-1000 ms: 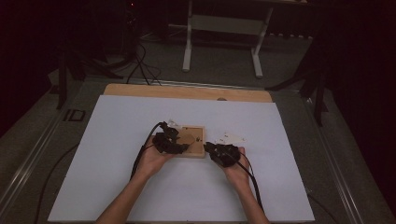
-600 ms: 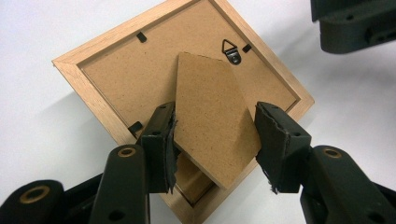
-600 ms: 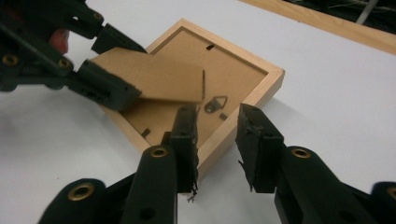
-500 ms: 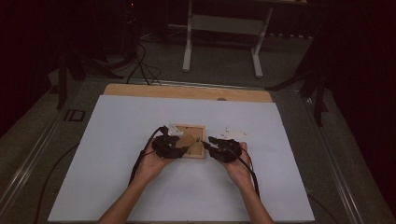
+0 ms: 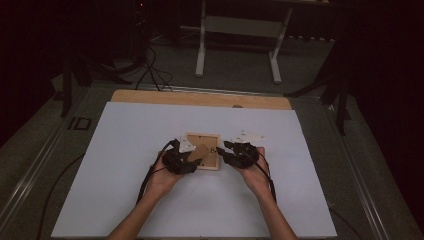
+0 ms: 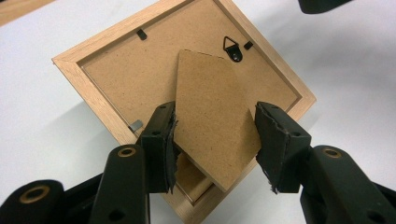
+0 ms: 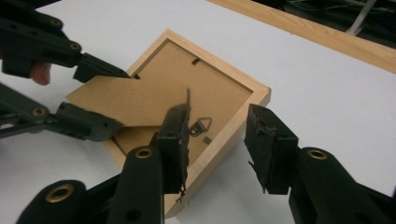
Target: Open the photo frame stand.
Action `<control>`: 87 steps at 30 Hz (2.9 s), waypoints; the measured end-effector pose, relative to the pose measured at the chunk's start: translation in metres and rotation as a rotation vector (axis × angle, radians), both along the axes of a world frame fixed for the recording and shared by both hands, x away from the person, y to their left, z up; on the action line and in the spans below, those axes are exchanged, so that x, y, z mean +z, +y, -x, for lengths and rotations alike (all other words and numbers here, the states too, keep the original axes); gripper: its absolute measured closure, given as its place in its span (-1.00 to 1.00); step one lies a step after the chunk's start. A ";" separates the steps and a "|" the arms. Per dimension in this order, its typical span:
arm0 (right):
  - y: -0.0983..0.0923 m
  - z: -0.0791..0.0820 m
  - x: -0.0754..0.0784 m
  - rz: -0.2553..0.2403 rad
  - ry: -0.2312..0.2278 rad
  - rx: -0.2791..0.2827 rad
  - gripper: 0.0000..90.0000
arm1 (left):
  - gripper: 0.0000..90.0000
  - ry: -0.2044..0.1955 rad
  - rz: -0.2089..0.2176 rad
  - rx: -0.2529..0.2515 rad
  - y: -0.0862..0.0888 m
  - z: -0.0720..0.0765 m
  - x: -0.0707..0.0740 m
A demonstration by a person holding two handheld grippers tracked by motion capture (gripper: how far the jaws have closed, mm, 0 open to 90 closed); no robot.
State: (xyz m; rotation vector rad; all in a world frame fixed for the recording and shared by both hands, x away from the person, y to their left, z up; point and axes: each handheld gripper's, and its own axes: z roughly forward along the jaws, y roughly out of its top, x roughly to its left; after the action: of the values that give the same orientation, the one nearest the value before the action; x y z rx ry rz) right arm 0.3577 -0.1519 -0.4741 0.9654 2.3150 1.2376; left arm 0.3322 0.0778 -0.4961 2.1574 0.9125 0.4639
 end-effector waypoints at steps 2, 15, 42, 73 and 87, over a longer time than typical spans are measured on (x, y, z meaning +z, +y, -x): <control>0.000 -0.002 -0.001 -0.002 0.010 -0.005 0.31 | 0.15 -0.007 -0.001 0.003 0.000 0.002 -0.001; 0.004 -0.025 -0.005 -0.015 0.080 -0.030 0.21 | 0.15 -0.047 0.021 0.024 0.001 0.009 -0.007; 0.014 -0.046 -0.013 -0.065 0.220 0.012 -0.14 | 0.14 -0.239 -0.027 -0.009 -0.001 0.036 -0.015; 0.013 -0.039 -0.009 -0.100 0.212 0.076 -0.03 | 0.49 0.158 0.294 -0.062 0.028 0.009 -0.005; 0.008 -0.030 -0.003 -0.121 0.165 0.081 0.10 | 0.63 0.174 0.278 -0.077 0.030 0.007 -0.006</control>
State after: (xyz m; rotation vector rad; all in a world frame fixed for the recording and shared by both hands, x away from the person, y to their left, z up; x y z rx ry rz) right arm 0.3882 -0.1438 -0.4766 1.0601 2.4498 1.3926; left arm 0.3251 0.1082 -0.5022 1.9893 0.9251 0.1034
